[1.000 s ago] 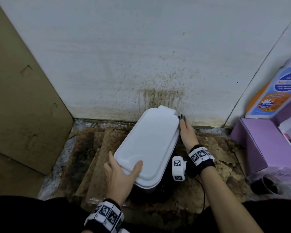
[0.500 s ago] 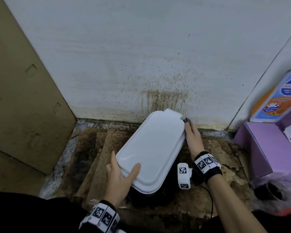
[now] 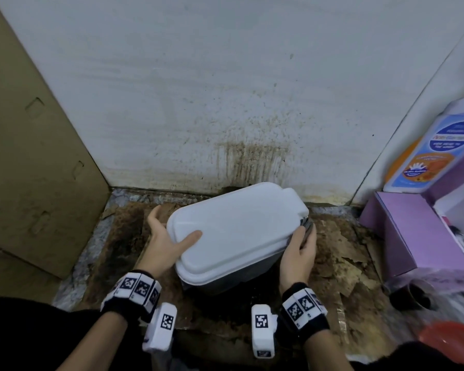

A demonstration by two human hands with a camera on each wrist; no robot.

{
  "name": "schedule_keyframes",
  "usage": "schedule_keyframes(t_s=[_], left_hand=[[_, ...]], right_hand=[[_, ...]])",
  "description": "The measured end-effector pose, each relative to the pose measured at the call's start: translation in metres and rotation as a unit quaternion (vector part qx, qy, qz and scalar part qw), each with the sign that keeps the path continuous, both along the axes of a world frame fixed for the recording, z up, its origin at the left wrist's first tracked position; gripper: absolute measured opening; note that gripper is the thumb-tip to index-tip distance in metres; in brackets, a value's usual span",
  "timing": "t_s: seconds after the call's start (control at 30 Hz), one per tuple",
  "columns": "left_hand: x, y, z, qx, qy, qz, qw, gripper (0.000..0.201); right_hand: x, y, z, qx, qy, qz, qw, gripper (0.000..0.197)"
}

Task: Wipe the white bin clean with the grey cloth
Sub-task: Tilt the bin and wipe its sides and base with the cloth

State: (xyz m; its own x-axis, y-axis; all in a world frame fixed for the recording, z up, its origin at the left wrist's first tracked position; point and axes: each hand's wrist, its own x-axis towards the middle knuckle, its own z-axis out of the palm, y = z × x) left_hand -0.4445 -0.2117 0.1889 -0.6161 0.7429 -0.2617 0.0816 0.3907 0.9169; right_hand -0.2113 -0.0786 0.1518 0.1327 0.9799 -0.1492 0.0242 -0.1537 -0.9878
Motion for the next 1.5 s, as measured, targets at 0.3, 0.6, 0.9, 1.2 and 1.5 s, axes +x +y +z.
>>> schedule_keyframes(t_s=[0.3,0.6,0.9,1.2,1.5], left_hand=[[0.007,0.003,-0.014,-0.017,0.020,0.056,0.998,0.110],[0.056,-0.009,-0.011,-0.016,0.063,0.081,0.995,0.079],[0.036,-0.009,-0.006,0.014,0.084,0.037,0.996,0.070],[-0.019,0.013,0.005,0.031,0.050,-0.129,0.990,0.054],[-0.014,0.014,-0.006,-0.032,0.101,-0.123,0.987,0.059]], right_hand=[[0.006,0.034,0.008,-0.045,0.074,-0.036,0.996,0.053],[0.013,0.092,0.013,-0.074,0.094,0.068,0.990,0.044],[0.024,0.065,0.020,-0.065,0.116,0.066,0.989,0.036],[0.026,0.014,0.016,0.033,0.045,-0.007,0.998,0.041],[0.048,0.014,0.015,-0.011,0.061,-0.003,0.998,0.028]])
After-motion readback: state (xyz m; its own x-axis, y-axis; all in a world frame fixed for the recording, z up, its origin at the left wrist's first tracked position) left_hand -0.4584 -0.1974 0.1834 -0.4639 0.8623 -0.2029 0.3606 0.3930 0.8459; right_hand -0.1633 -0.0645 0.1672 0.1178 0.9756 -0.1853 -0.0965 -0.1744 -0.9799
